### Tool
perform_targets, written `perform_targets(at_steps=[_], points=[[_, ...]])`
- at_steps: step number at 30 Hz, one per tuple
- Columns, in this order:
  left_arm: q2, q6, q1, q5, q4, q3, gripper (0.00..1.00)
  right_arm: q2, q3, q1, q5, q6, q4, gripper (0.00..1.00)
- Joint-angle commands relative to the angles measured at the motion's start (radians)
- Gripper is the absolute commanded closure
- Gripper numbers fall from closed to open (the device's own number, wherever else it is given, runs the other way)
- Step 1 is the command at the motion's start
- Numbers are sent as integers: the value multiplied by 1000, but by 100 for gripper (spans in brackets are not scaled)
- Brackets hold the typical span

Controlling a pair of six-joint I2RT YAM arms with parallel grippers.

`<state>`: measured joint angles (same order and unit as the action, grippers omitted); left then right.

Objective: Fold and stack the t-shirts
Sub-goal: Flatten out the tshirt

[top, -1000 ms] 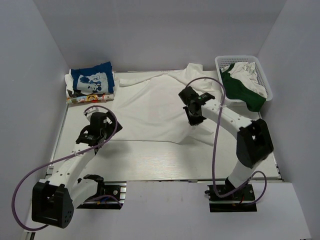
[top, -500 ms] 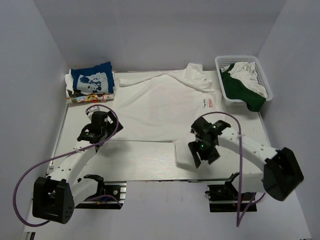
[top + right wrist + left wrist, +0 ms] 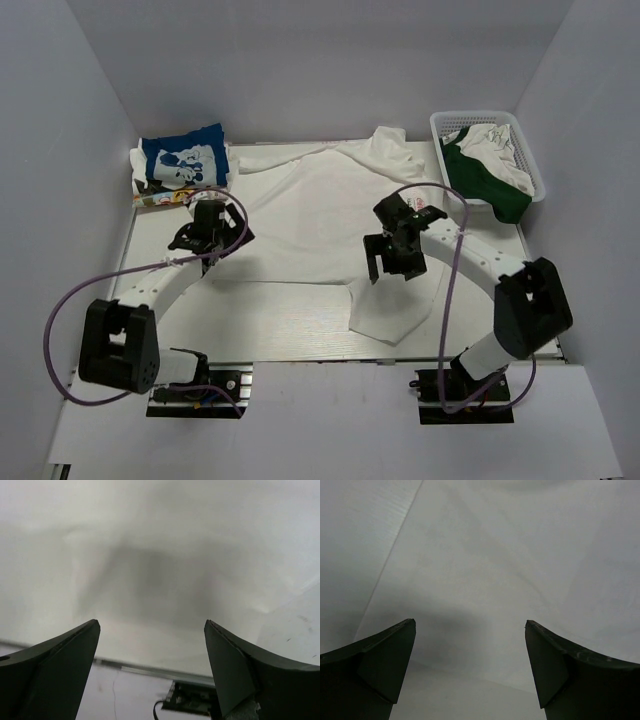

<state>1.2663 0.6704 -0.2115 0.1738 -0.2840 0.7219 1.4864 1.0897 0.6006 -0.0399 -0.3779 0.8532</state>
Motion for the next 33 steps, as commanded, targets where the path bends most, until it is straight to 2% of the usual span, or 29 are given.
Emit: perform_targets(at_steps=[1, 3, 6, 12, 17, 23, 27, 30, 31, 33], points=[[105, -43, 11, -26, 59, 94, 0, 87, 80, -73, -184, -53, -110, 9], [165, -43, 11, 26, 74, 140, 0, 149, 101, -132, -207, -49, -152, 9], [292, -54, 11, 26, 83, 203, 0, 248, 157, -208, -166, -10, -218, 9], [488, -65, 20, 67, 20, 315, 0, 432, 265, -268, -207, 17, -286, 9], [539, -37, 29, 67, 20, 347, 0, 555, 338, -295, -137, 50, -361, 9], [579, -28, 38, 67, -4, 413, 0, 728, 539, -302, -136, 106, -370, 9], [510, -28, 38, 90, -30, 445, 0, 701, 648, -288, -132, 186, -355, 9], [412, -5, 38, 136, -58, 404, 0, 565, 567, -262, -129, 208, -410, 9], [325, 7, 38, 145, -58, 381, 0, 493, 538, -251, -136, 208, -433, 9], [231, 58, 38, 180, -81, 294, 0, 344, 397, -242, -143, 182, -447, 9]])
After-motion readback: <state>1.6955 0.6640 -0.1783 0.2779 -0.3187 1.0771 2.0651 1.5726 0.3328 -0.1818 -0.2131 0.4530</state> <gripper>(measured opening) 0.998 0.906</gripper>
